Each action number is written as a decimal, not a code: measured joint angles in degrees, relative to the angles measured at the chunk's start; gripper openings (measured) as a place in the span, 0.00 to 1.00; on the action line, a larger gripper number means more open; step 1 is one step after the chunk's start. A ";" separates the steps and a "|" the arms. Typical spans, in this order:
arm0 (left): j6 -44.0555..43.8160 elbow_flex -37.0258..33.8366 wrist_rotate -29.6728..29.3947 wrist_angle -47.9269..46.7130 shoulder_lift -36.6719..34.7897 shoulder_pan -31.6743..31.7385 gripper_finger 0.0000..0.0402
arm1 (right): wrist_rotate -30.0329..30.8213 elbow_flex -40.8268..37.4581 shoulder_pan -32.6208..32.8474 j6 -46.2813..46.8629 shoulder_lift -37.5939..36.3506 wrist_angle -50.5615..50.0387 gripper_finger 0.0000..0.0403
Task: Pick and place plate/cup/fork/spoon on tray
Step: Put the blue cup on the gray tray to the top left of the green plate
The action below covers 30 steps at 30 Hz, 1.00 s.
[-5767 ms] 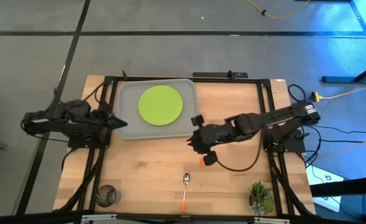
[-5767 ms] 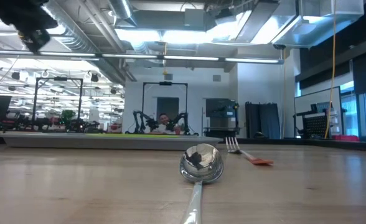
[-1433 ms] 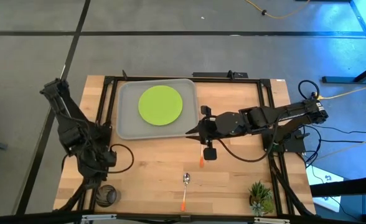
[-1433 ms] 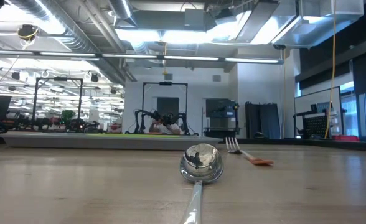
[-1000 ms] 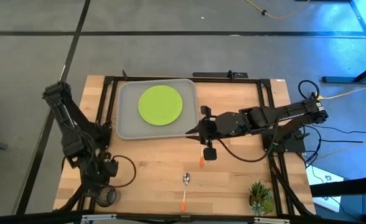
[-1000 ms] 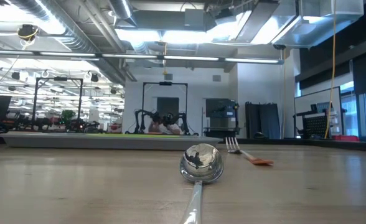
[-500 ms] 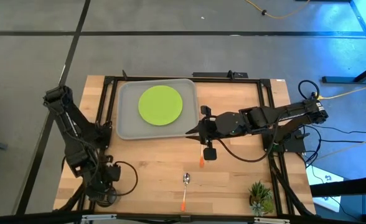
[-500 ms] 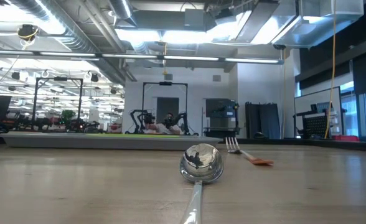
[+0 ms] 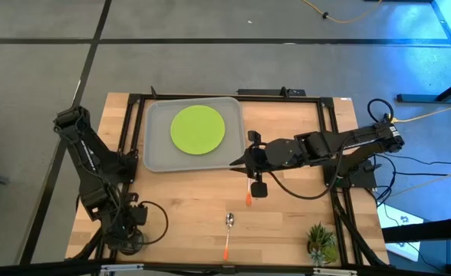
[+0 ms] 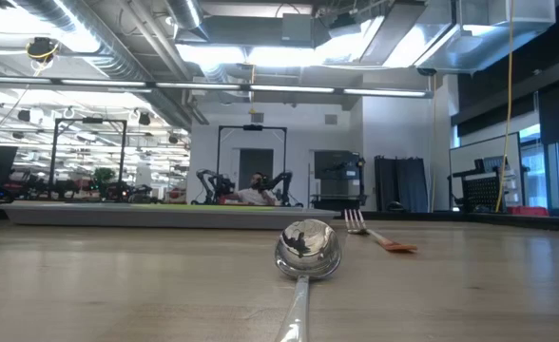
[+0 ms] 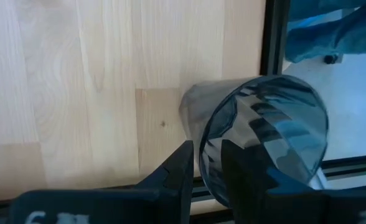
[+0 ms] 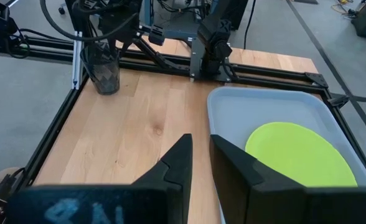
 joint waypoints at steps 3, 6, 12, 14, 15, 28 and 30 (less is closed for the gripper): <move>0.02 0.00 0.24 0.00 1.46 -0.51 0.18 | 0.00 0.02 -0.02 -0.02 0.00 0.02 0.16; 0.01 0.00 0.24 0.00 2.98 -0.63 0.18 | 0.01 0.01 -0.02 -0.06 0.00 0.04 0.16; -0.20 0.00 0.02 0.02 5.15 -0.39 0.18 | 0.00 0.02 -0.02 -0.17 0.00 0.07 0.16; -0.30 0.00 0.04 0.00 5.65 -0.12 0.18 | 0.00 0.01 -0.02 -0.24 0.00 0.07 0.16; -0.63 0.00 0.26 0.01 5.95 0.08 0.18 | 0.00 0.01 -0.02 -0.28 0.00 0.08 0.16; -2.90 0.94 5.42 -0.86 5.03 11.05 0.01 | -0.91 0.03 -0.58 -8.61 -4.94 0.28 0.16; -1.86 2.45 5.03 -1.32 4.65 13.31 0.01 | -0.92 0.07 -0.53 -9.44 -6.36 0.18 0.16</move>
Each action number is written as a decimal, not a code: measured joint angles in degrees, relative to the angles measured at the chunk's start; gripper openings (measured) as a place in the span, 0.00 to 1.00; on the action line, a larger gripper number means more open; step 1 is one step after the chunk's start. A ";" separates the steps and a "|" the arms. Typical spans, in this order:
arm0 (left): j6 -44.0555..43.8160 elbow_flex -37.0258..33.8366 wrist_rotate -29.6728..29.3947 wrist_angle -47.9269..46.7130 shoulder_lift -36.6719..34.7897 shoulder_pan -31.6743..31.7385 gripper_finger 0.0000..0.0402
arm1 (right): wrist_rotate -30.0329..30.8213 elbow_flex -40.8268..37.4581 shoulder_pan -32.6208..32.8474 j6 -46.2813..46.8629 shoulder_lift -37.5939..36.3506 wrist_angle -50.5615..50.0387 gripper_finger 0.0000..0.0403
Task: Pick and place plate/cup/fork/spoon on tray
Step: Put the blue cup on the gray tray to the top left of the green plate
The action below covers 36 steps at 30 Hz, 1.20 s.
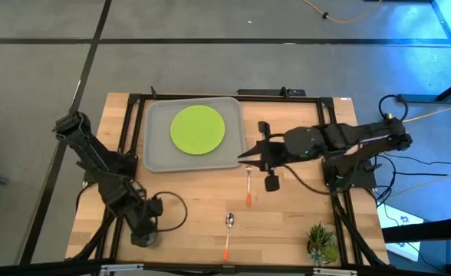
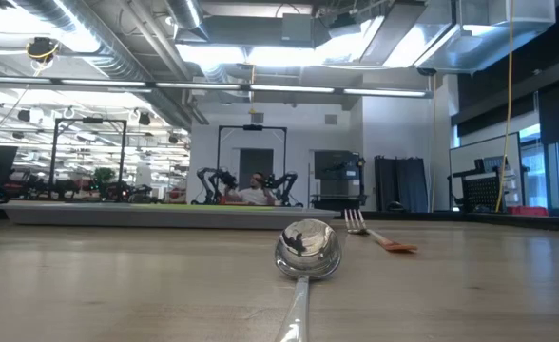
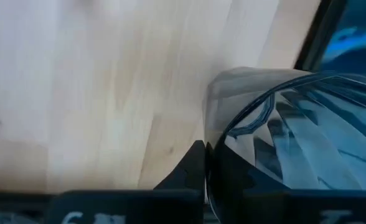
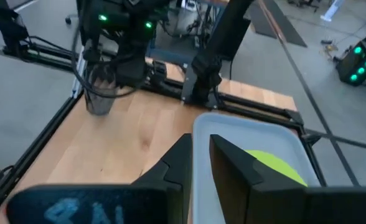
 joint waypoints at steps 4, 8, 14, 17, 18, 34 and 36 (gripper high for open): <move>1.96 5.60 -0.86 -4.85 0.00 5.18 0.01 | 0.03 0.00 0.03 0.03 -2.47 0.04 0.16; 3.45 13.81 -5.81 -12.00 -0.02 11.10 0.01 | 0.44 0.00 0.01 0.16 -4.27 -0.06 0.16; 1.71 25.21 -10.43 -28.27 -0.08 20.52 0.01 | 0.44 0.00 0.18 0.18 -6.30 -0.18 0.16; -1.49 27.40 -10.95 -35.65 -0.11 25.33 0.01 | 0.45 -0.01 0.18 0.18 -7.11 -0.14 0.16; -1.46 27.56 -11.00 -37.19 -0.11 26.98 0.01 | 0.46 -0.02 0.18 0.17 -7.30 -0.16 0.16; 21.68 27.16 -15.17 -37.24 -0.08 53.35 0.01 | 0.58 -0.02 0.18 0.09 -8.20 -2.88 0.16; 25.92 27.16 -13.75 -37.22 -0.08 56.14 0.01 | 1.58 -0.02 0.16 0.13 -8.65 -3.47 0.16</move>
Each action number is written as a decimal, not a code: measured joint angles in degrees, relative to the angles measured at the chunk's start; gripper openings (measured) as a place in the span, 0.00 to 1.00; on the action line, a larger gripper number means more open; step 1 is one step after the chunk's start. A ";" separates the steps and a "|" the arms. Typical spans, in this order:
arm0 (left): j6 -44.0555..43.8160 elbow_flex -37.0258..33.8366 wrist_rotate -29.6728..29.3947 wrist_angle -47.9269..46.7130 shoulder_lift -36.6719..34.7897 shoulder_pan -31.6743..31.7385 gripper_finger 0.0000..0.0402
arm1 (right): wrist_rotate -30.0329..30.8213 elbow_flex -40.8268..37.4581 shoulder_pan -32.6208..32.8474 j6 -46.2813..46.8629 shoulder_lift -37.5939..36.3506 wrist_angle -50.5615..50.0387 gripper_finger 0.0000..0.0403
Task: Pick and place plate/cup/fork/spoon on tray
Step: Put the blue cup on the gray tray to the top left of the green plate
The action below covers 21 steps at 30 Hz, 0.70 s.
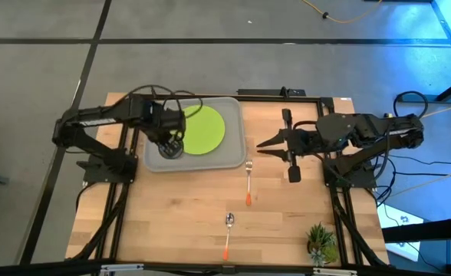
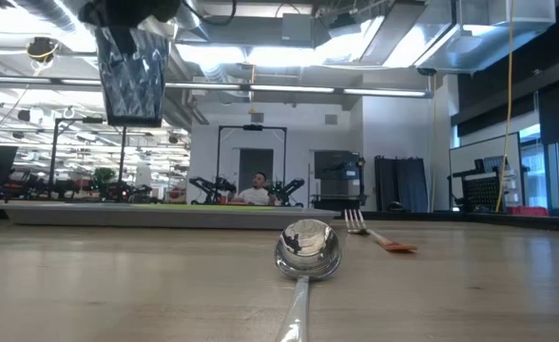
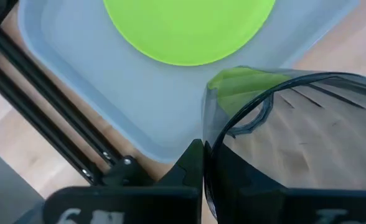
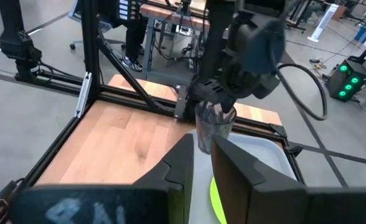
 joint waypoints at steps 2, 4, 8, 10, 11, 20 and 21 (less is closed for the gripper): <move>4.45 0.00 1.43 0.43 0.00 2.60 0.01 | 2.08 0.00 0.00 0.28 -0.51 -0.52 0.16; 8.56 0.00 2.31 1.43 0.00 5.32 0.01 | 4.26 -0.02 0.00 1.59 -1.18 -1.44 0.16; 14.18 0.00 2.67 1.49 0.00 12.05 0.01 | 5.07 -0.02 -0.04 4.81 -2.46 -2.47 0.16; 14.91 0.00 1.73 1.51 0.00 15.99 0.01 | 5.04 -0.02 -0.04 5.84 -2.72 -2.71 0.16; 14.93 0.00 0.66 1.53 0.00 17.93 0.01 | 5.04 -0.02 -0.04 6.14 -2.72 -2.83 0.16; 16.43 -0.22 -1.00 7.48 0.56 30.62 0.01 | 8.59 -0.02 -0.04 6.09 -2.72 -2.79 0.16; 16.44 -0.64 -1.63 8.21 0.52 31.67 0.01 | 9.18 -0.02 -0.04 6.05 -2.72 -2.79 0.16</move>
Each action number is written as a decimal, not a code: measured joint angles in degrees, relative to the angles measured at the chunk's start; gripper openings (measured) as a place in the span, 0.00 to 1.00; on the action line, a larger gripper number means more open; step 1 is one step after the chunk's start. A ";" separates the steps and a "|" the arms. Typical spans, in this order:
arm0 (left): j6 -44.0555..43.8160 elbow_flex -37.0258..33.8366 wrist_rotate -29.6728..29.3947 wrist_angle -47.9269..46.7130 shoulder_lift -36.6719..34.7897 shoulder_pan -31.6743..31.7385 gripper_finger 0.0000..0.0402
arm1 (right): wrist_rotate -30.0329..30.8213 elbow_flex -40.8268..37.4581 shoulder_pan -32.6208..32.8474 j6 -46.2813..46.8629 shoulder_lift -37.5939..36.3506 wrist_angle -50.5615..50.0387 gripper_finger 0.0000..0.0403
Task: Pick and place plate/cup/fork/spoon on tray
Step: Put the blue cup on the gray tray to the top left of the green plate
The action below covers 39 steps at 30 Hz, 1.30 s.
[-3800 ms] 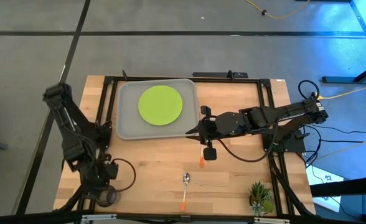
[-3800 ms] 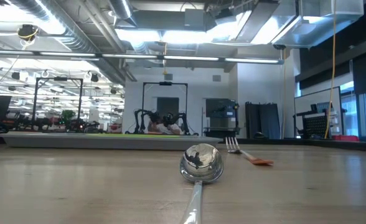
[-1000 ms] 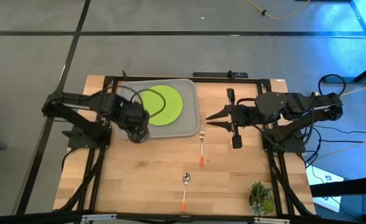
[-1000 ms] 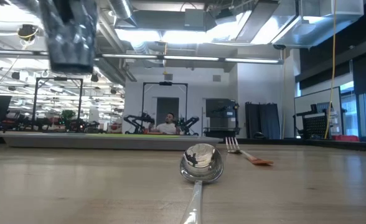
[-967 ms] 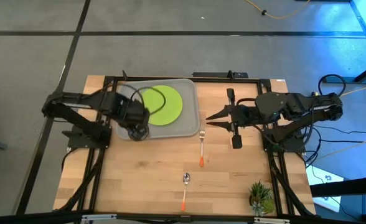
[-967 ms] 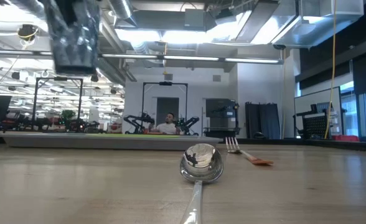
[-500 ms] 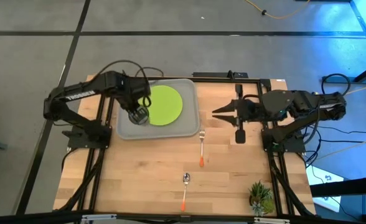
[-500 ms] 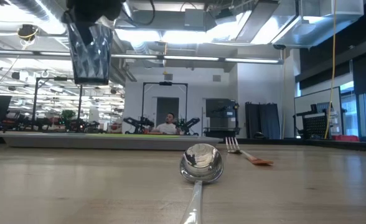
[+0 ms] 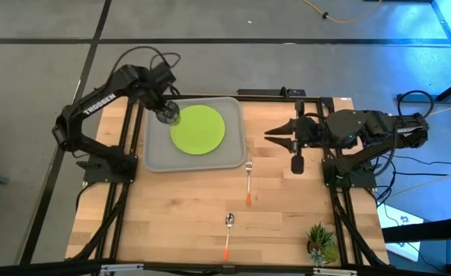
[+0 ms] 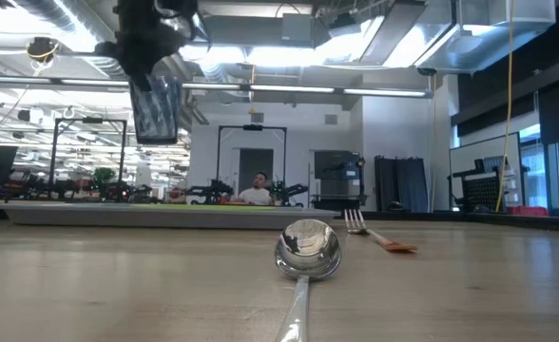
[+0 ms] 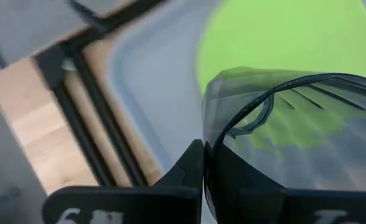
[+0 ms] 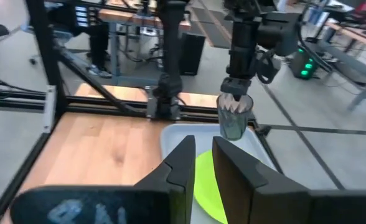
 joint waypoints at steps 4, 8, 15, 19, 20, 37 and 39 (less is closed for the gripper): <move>-0.26 -4.19 0.66 3.28 0.04 3.60 0.01 | 0.51 0.00 0.00 0.00 0.00 -0.27 0.16; 1.02 -10.74 1.06 7.52 0.04 6.31 0.01 | 0.39 0.00 0.00 0.22 0.00 -0.70 0.16; 2.58 -18.85 0.59 17.82 0.08 10.53 0.01 | 0.36 -0.02 0.00 0.23 0.00 -0.63 0.16; 2.95 -20.54 -0.33 17.77 0.07 13.03 0.01 | 1.31 -0.02 0.00 1.69 0.00 -0.64 0.16; 3.15 -20.60 -0.33 17.93 0.07 13.55 0.01 | 2.21 -0.02 0.00 1.95 0.00 -0.65 0.16; 4.62 -20.65 0.12 18.76 0.07 19.01 0.01 | 3.83 -0.02 0.00 3.04 0.04 -0.65 0.16; 4.46 -20.65 -0.63 18.81 0.07 19.01 0.01 | 3.82 -0.02 0.00 3.04 0.04 -0.63 0.16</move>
